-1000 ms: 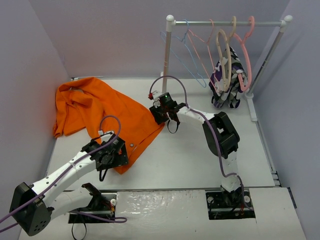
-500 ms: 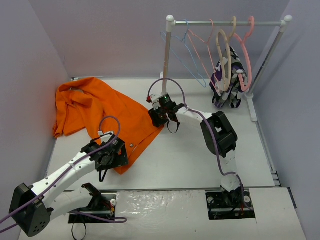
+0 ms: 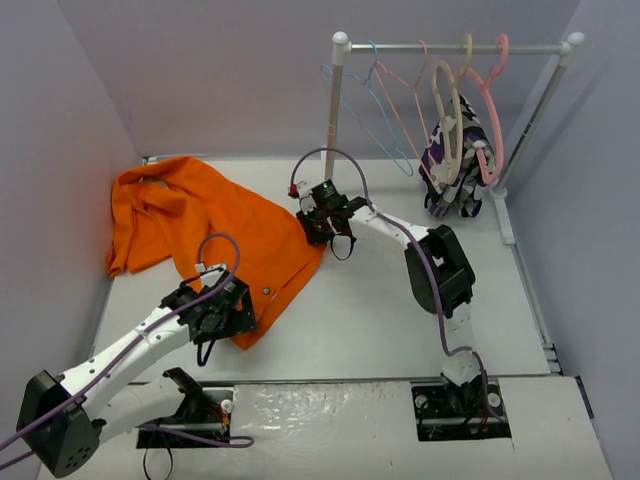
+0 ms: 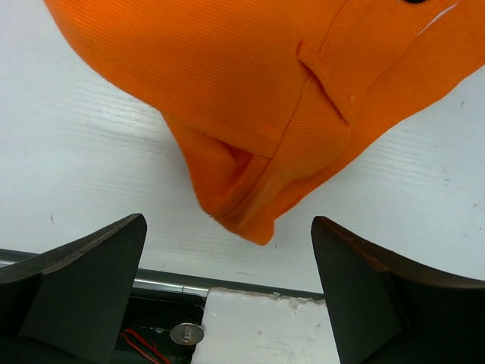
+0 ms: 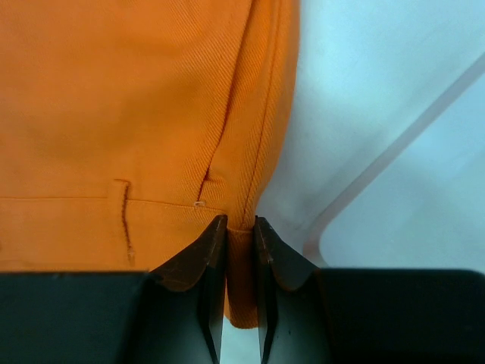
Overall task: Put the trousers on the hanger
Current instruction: Flatten out the trousers at the center of the board.
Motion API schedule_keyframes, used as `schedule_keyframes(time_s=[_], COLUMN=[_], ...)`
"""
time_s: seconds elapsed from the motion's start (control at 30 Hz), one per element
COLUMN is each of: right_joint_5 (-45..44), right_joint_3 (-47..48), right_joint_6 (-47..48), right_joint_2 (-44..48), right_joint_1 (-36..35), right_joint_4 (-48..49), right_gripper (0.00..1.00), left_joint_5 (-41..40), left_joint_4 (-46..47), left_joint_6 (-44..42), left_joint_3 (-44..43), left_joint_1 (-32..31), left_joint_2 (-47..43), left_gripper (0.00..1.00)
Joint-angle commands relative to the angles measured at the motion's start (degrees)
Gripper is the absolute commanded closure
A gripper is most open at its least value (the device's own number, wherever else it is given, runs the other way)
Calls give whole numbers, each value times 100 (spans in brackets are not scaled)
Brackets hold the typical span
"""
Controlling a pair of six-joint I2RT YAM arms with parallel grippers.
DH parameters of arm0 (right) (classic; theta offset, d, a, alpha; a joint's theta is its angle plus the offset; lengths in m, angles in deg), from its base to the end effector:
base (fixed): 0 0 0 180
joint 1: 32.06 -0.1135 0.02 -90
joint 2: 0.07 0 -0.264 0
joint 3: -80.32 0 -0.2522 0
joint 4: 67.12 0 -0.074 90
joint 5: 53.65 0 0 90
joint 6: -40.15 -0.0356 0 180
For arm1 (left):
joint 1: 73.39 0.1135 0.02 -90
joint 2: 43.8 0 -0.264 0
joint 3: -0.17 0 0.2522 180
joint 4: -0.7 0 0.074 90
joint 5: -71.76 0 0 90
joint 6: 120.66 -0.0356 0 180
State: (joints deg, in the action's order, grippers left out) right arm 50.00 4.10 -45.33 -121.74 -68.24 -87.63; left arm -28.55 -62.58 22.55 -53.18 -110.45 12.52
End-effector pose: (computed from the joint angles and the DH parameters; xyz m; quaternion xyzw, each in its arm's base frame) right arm 0.3855 0.2923 0.1933 -0.3594 0.8202 0.2208 0.3866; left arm 0.1390 -0.0970 0.2203 -0.1552 0.9624 -0.0832 0.2069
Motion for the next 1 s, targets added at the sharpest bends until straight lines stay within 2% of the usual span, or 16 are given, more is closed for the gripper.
schedule_keyframes(time_s=[0.0,0.03,0.1,0.17,0.23,0.3,0.4,0.47,0.57,0.63,0.7,0.83,0.9,0.97], right_joint_5=[-1129,-1702,-1446,-2358,-2096,-2639,-2657,-2277,-1227,-1989,-3417,-4031,-3550,-2705], right_joint_3=[1281,1478,1999,2014,1993,1912,1964,2138,2354,2345,2250,2307,2472,2569], right_joint_6=[-51,-91,-128,-349,-277,-424,-604,-460,-314,-299,-148,120,234,279], right_joint_2=[1366,1397,1356,1597,1734,2022,2372,2559,2956,3182,3381,3558,3655,3815], right_joint_1=[-257,-327,-371,-611,-670,-869,-1036,-1166,-1202,-1238,-1224,-1165,-1177,-1190], right_joint_4=[-771,-1031,-1528,-1649,-1785,-1860,-1894,-1964,-2025,-2052,-2097,-2171,-2385,-2658], right_gripper=[100,100,100,100,100,100,100,100,100,100,100,100,100,100], left_joint_5=[-101,-113,-149,-176,-191,-264,-461,-721,-1141,-1664,-2049,-2518,-2641,-2752], left_joint_4=[5,13,32,64,100,122,117,83,-31,-128,-200,-49,51,121], left_joint_6=[97,93,84,79,58,-1,-104,-233,-466,-735,-962,-1455,-1747,-1963], left_joint_3=[-102,-102,-103,-116,-137,-225,-486,-709,-1128,-1460,-1803,-2464,-2731,-3007], left_joint_1=[1,-3,6,14,14,14,14,12,14,18,32,66,88,101], left_joint_2=[-189,-230,-327,-383,-425,-458,-528,-622,-732,-789,-822,-705,-567,-401], left_gripper=[12,12,12,12,12,12,12,12,12,12,12,12,12,12])
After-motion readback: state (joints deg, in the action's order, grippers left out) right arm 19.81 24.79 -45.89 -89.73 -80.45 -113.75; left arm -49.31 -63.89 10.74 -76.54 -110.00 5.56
